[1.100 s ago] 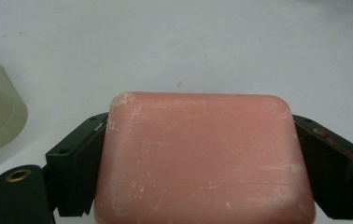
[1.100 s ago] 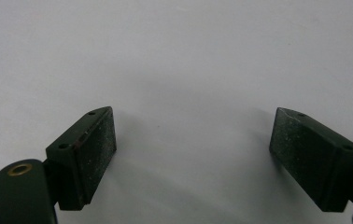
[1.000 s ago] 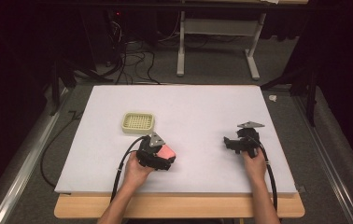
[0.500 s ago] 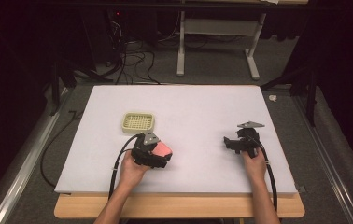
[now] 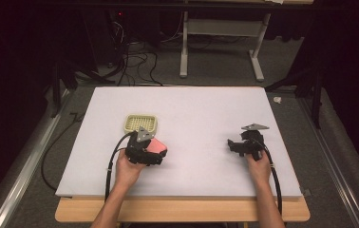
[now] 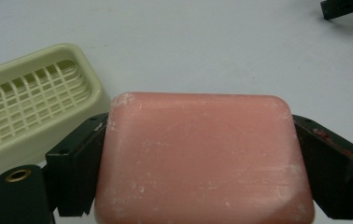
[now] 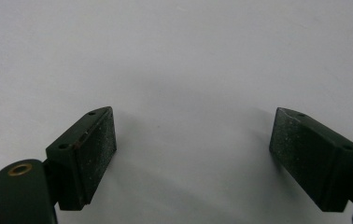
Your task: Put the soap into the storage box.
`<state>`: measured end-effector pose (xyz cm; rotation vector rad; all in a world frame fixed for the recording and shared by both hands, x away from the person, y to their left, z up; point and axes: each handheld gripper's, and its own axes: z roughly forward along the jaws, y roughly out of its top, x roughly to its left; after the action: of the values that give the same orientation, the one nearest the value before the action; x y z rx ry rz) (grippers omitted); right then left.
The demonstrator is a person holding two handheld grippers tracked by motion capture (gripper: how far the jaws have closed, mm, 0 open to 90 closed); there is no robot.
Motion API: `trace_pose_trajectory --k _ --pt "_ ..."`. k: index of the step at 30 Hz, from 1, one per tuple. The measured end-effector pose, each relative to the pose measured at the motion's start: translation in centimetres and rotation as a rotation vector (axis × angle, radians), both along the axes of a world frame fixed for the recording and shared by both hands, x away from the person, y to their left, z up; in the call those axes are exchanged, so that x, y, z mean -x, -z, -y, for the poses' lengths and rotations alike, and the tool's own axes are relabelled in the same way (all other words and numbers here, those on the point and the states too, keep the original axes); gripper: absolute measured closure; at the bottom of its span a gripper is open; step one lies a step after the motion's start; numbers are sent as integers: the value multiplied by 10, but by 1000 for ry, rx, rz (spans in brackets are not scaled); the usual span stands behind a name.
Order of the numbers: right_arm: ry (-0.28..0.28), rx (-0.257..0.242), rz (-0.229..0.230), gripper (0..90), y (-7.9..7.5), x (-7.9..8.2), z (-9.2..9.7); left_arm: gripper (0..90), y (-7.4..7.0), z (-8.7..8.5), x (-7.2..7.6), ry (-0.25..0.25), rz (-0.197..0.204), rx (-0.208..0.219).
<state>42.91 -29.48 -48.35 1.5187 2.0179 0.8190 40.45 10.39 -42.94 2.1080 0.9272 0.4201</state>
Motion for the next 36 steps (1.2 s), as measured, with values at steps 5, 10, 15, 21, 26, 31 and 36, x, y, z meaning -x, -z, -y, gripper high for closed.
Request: trace_pose_trajectory --k 5,10,15,21,26,31,36 --pt "-1 0 0 154 0 0 0 137 -2 -7 -3 -31 2 9" --pt "-1 0 0 154 0 0 0 136 -3 -14 -6 -57 2 13" --pt "-1 0 0 154 0 0 0 136 -2 -22 -11 -82 -13 25" --pt "-1 0 0 154 0 0 0 137 -1 -31 -17 -129 -23 17" --pt "-1 0 0 154 0 0 0 137 -3 -35 -20 -152 -22 3" --pt "-1 0 0 154 0 0 0 137 -8 -39 -26 -181 -9 26" --pt "-1 1 0 154 0 0 0 136 -13 -41 -34 -208 -12 29"
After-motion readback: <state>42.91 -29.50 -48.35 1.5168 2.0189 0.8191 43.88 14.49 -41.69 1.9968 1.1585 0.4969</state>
